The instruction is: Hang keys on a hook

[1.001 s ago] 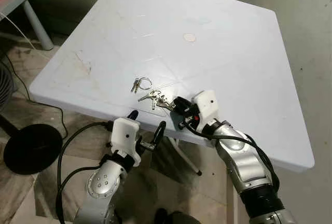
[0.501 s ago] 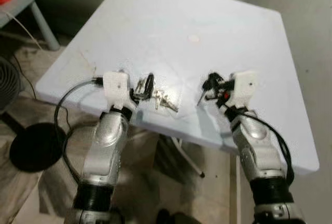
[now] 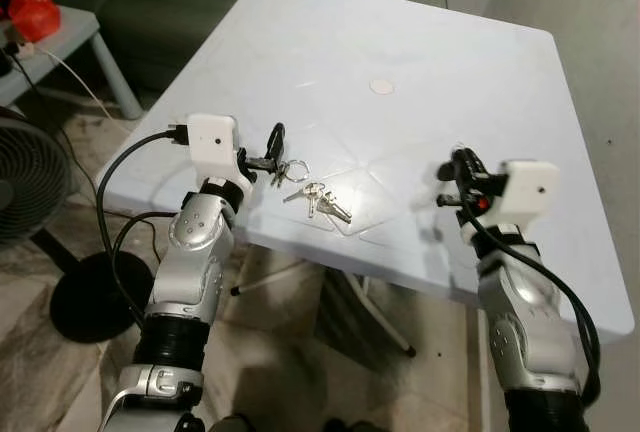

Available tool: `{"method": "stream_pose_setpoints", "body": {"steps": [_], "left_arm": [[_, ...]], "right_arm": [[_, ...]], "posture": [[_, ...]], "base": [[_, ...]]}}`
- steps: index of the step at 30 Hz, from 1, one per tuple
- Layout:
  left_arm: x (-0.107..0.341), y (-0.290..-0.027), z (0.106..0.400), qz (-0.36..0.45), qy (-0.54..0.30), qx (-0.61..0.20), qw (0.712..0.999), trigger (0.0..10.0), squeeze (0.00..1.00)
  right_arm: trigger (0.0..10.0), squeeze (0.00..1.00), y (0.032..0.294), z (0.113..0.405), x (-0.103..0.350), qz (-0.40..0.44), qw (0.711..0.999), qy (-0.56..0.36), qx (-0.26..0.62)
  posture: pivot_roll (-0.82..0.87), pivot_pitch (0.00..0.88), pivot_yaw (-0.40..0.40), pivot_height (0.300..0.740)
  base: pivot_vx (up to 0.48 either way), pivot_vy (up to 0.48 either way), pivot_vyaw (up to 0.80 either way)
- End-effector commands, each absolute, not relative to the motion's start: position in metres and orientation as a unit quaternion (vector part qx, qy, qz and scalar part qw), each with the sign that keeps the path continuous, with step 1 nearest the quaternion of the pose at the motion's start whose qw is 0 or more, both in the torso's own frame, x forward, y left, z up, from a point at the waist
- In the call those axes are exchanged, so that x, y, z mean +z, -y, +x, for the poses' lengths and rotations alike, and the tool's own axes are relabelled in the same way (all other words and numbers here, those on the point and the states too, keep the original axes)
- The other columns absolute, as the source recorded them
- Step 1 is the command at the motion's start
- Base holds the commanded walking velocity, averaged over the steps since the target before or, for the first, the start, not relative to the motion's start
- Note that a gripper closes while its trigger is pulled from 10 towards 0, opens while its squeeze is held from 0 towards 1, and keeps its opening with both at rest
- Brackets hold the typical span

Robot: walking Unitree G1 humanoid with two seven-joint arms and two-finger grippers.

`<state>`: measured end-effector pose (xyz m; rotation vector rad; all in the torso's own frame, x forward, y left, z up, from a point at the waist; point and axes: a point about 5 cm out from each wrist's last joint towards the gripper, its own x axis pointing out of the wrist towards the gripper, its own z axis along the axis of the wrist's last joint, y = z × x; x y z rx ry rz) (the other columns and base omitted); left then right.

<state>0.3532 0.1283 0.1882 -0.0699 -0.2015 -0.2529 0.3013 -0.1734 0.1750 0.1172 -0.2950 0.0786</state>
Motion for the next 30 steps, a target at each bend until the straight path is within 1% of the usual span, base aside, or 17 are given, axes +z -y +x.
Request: {"method": "stream_pose_setpoints", "body": {"steps": [1,3,5,11,16,28,30], "left_arm": [[0.18,-0.133,0.352,-0.035,0.087,-0.125,0.988,10.0,0.0],[0.178,-0.135,0.352,-0.035,0.085,-0.123,0.988,10.0,0.0],[0.171,-0.138,0.353,-0.031,0.078,-0.125,0.989,10.0,0.0],[0.168,-0.142,0.357,-0.029,0.067,-0.12,0.99,10.0,0.0],[0.167,-0.147,0.362,-0.028,0.061,-0.101,0.993,10.0,0.0],[0.165,-0.148,0.364,-0.031,0.057,-0.097,0.993,10.0,0.0],[0.164,-0.147,0.365,-0.038,0.054,-0.096,0.993,10.0,0.0]], "right_arm": [[10.0,0.0,0.181,0.294,0.18,0.058,0.984,0.166,0.018],[10.0,0.0,0.182,0.293,0.179,0.053,0.985,0.165,0.014],[10.0,0.0,0.189,0.287,0.169,0.05,0.989,0.138,-0.018],[10.0,0.0,0.194,0.285,0.162,0.039,0.992,0.115,-0.031],[10.0,0.0,0.197,0.288,0.162,0.035,0.993,0.108,-0.038],[10.0,0.0,0.193,0.292,0.159,0.025,0.995,0.096,-0.031],[10.0,0.0,0.192,0.292,0.159,0.024,0.995,0.094,-0.029]], "posture": [[0.02,0.06,-0.041,0.74],[0.02,0.06,-0.041,0.74],[0.01,0.044,-0.036,0.74],[0.0,0.036,-0.032,0.74],[0.0,0.023,-0.034,0.74],[0.02,0.001,-0.042,0.74],[0.02,0.0,-0.044,0.74]], "base": [[0.0,0.0,0.0],[0.0,0.0,0.0],[0.0,0.0,0.0],[0.0,0.0,0.0],[0.0,0.0,-0.75],[0.0,0.0,-0.79],[0.0,0.412,-0.79]]}}
